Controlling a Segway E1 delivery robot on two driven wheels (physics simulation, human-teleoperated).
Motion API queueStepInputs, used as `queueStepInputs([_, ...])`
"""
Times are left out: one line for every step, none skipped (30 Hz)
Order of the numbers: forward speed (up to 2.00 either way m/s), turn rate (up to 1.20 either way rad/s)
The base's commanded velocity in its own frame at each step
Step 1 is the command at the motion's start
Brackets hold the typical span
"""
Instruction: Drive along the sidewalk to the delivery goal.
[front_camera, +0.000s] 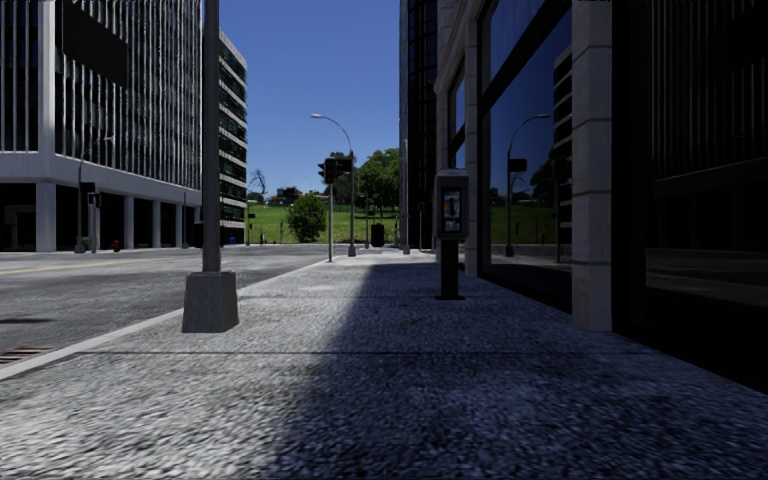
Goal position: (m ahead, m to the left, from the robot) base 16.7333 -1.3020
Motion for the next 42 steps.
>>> queueStepInputs([2.0,0.0])
queueStepInputs([2.0,0.0])
queueStepInputs([2.0,0.0])
queueStepInputs([2.0,0.0])
queueStepInputs([2.0,0.0])
queueStepInputs([2.0,0.0])
queueStepInputs([2.0,0.0])
queueStepInputs([2.0,0.0])
queueStepInputs([2.0,0.0])
queueStepInputs([2.0,0.0])
queueStepInputs([2.0,0.0])
queueStepInputs([2.0,0.0])
queueStepInputs([2.0,0.0])
queueStepInputs([2.0,0.0])
queueStepInputs([2.0,0.0])
queueStepInputs([2.0,0.0])
queueStepInputs([2.0,0.0])
queueStepInputs([2.0,0.0])
queueStepInputs([2.0,0.0])
queueStepInputs([2.0,0.0])
queueStepInputs([2.0,0.0])
queueStepInputs([2.0,0.0])
queueStepInputs([2.0,0.0])
queueStepInputs([2.0,0.0])
queueStepInputs([2.0,0.0])
queueStepInputs([2.0,0.0])
queueStepInputs([2.0,0.0])
queueStepInputs([2.0,0.0])
queueStepInputs([2.0,0.0])
queueStepInputs([2.0,0.0])
queueStepInputs([2.0,0.0])
queueStepInputs([2.0,0.0])
queueStepInputs([2.0,0.0])
queueStepInputs([2.0,0.0])
queueStepInputs([2.0,0.0])
queueStepInputs([2.0,0.0])
queueStepInputs([2.0,0.0])
queueStepInputs([2.0,0.0])
queueStepInputs([2.0,0.0])
queueStepInputs([2.0,0.0])
queueStepInputs([2.0,0.0])
queueStepInputs([2.0,0.0])
